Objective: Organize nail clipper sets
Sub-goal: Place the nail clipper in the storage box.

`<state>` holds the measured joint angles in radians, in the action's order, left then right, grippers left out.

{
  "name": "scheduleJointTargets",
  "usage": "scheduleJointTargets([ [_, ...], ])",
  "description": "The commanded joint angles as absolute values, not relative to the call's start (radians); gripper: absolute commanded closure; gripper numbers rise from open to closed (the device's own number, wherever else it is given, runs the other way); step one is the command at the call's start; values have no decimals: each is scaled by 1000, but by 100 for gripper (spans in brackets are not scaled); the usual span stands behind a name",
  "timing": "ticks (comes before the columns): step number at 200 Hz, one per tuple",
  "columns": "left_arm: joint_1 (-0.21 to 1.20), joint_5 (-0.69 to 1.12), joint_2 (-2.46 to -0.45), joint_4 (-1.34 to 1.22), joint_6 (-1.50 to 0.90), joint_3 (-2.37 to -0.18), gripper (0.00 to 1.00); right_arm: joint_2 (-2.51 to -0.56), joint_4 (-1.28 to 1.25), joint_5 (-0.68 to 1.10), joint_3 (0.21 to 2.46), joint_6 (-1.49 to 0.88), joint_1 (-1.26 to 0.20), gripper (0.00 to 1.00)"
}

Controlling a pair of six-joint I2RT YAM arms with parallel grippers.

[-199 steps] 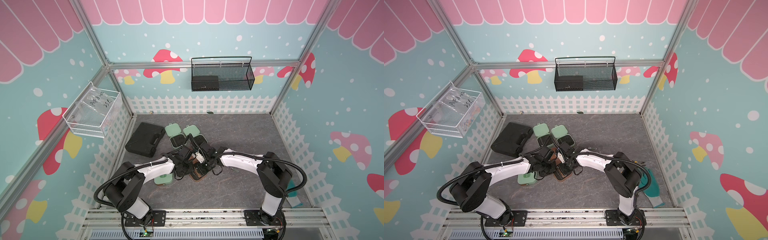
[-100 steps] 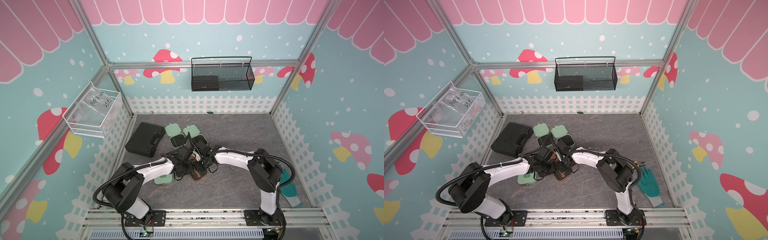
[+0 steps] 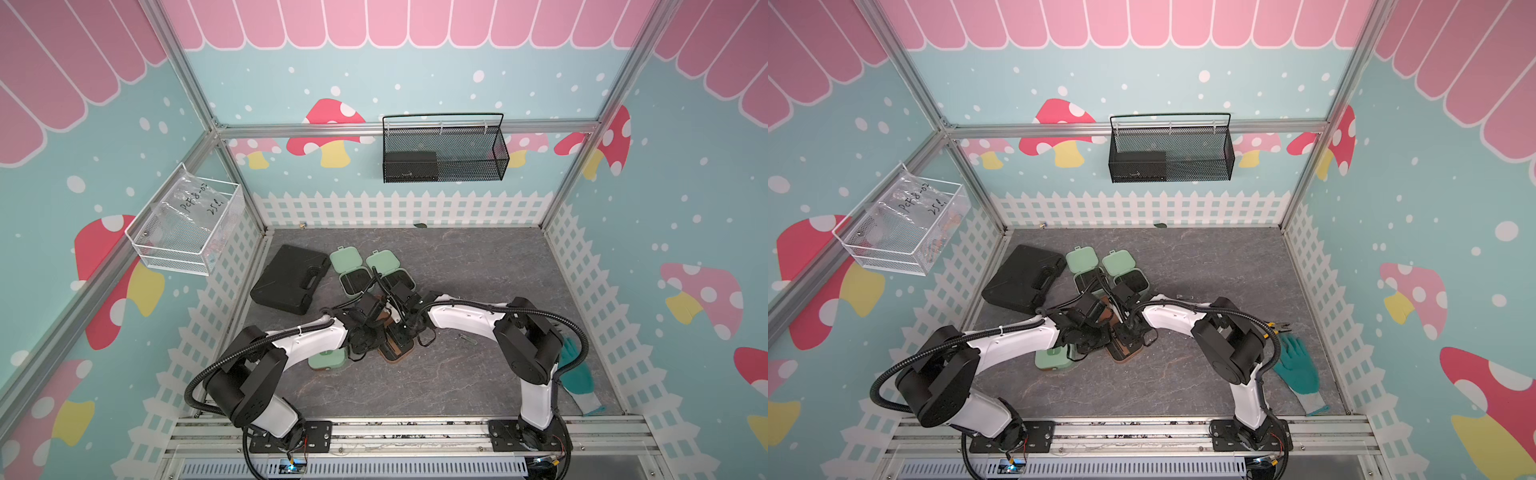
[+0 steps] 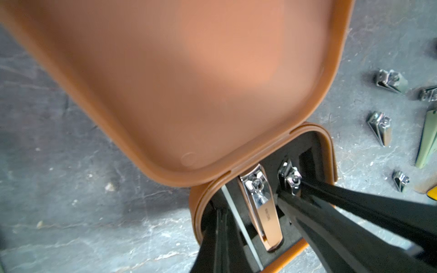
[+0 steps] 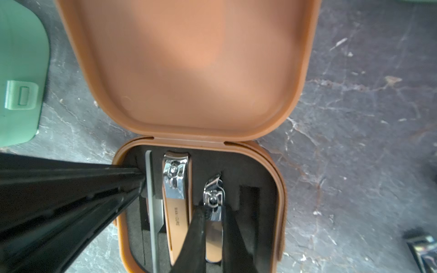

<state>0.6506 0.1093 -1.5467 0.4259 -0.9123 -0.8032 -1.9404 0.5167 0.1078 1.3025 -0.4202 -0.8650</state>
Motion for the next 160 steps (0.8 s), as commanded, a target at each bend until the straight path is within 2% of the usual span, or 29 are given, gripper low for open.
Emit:
scheduleJointTargets([
  [1, 647, 65, -1543, 471, -916, -776, 100, -1977, 614, 34, 1295, -421, -868, 99],
  [97, 647, 65, -1550, 471, -916, -776, 100, -2205, 732, -131, 1378, -436, -884, 99],
  [160, 647, 66, -1561, 469, -915, -779, 100, -2351, 781, -157, 1390, -403, -896, 99],
])
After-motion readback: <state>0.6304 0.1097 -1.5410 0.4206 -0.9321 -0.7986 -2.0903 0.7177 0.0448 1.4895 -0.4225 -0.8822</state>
